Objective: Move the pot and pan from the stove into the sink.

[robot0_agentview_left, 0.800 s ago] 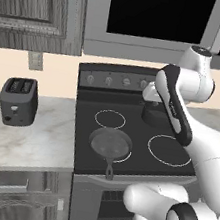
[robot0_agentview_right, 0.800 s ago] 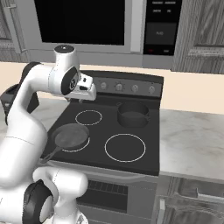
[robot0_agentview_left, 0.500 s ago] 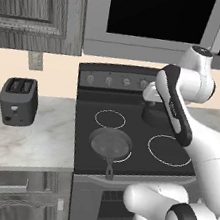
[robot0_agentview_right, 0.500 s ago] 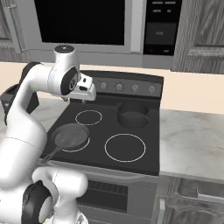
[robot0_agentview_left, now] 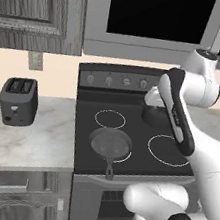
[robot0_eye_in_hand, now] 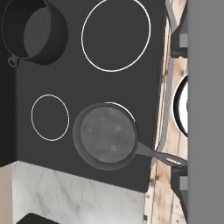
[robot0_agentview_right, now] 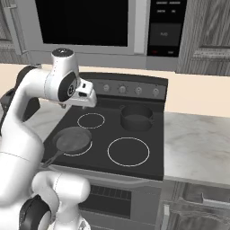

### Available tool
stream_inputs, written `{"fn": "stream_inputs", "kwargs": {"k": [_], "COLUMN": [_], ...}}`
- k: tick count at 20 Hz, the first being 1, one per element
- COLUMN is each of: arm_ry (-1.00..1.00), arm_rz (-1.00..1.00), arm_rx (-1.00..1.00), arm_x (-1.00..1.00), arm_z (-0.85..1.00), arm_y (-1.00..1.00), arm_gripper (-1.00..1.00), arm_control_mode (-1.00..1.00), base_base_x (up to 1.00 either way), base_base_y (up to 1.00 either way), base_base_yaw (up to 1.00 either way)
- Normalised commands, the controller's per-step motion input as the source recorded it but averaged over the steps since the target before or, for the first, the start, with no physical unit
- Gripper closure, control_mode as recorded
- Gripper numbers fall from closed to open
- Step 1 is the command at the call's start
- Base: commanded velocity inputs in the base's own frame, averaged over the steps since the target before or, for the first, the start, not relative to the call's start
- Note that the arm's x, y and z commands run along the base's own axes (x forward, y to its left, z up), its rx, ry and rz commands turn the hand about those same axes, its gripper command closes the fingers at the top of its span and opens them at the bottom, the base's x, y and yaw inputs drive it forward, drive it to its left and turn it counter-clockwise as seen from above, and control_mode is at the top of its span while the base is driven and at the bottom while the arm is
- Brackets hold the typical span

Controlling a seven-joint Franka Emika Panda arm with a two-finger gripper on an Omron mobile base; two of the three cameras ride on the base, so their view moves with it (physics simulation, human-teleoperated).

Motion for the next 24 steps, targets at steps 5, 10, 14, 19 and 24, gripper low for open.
{"fn": "stream_inputs", "kwargs": {"k": [5, 10, 14, 19, 24], "arm_ry": [-0.14, -0.15, -0.10, -0.01, 0.00], "arm_rz": [0.03, 0.03, 0.00, -0.01, -0.01], "arm_rx": [0.00, 0.00, -0.03, -0.08, -0.03], "arm_x": [-0.71, -0.70, -0.56, -0.21, -0.03], "arm_z": [-0.04, -0.08, -0.11, -0.09, -0.04], "arm_y": [0.08, 0.11, 0.24, 0.49, 0.55], "arm_gripper": [-1.00, -1.00, -1.00, -1.00, -1.00], "arm_control_mode": [-1.00, -1.00, -1.00, -1.00, -1.00], "base_base_x": [0.00, 0.00, 0.00, 0.00, 0.00], "base_base_y": [0.00, 0.00, 0.00, 0.00, 0.00], "base_base_yaw": [0.00, 0.00, 0.00, 0.00, 0.00]}}
